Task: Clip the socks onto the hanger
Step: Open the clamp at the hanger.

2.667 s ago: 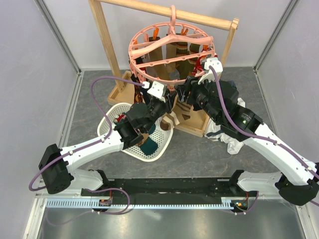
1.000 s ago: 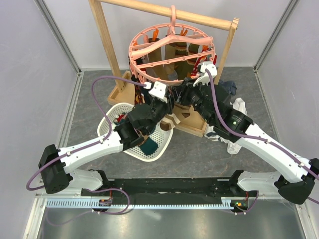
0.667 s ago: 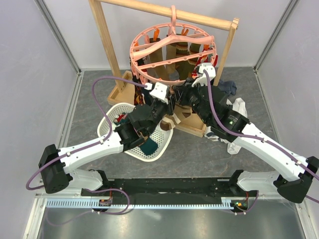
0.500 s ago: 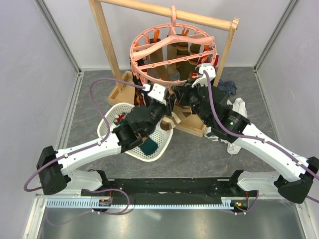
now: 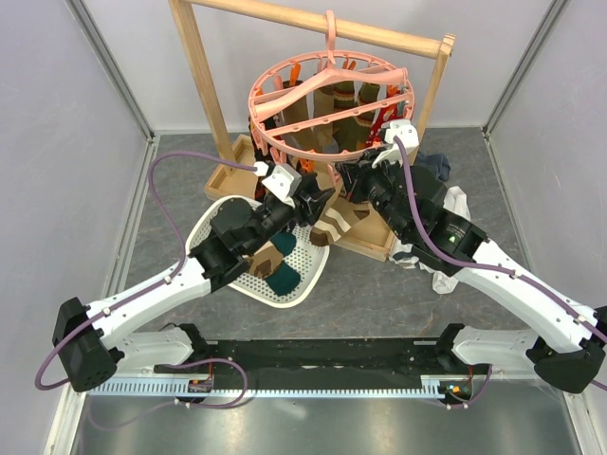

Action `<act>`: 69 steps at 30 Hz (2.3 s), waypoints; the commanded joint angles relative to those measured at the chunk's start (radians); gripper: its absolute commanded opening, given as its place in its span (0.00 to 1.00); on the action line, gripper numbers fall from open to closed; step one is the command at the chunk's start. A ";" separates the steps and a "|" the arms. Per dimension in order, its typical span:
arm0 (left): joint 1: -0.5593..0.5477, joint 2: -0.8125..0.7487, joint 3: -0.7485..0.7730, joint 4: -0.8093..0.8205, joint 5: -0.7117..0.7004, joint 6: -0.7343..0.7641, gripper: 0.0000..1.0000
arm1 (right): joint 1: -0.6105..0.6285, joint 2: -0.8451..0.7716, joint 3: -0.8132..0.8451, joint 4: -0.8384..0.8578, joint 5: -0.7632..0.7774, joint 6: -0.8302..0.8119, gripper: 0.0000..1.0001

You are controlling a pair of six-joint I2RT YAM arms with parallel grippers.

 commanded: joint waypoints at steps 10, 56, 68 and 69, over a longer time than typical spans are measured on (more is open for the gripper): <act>0.003 0.082 0.078 0.101 0.106 0.025 0.60 | -0.004 -0.013 0.019 0.000 -0.033 -0.026 0.00; 0.001 0.062 0.100 -0.012 0.011 -0.037 0.02 | -0.004 -0.012 0.009 -0.003 -0.154 0.034 0.73; -0.006 0.050 0.100 -0.021 0.029 -0.037 0.02 | -0.004 0.031 0.008 0.067 -0.166 0.031 0.62; -0.006 0.050 0.100 -0.023 0.029 -0.037 0.02 | -0.004 0.033 0.009 0.072 -0.166 0.030 0.59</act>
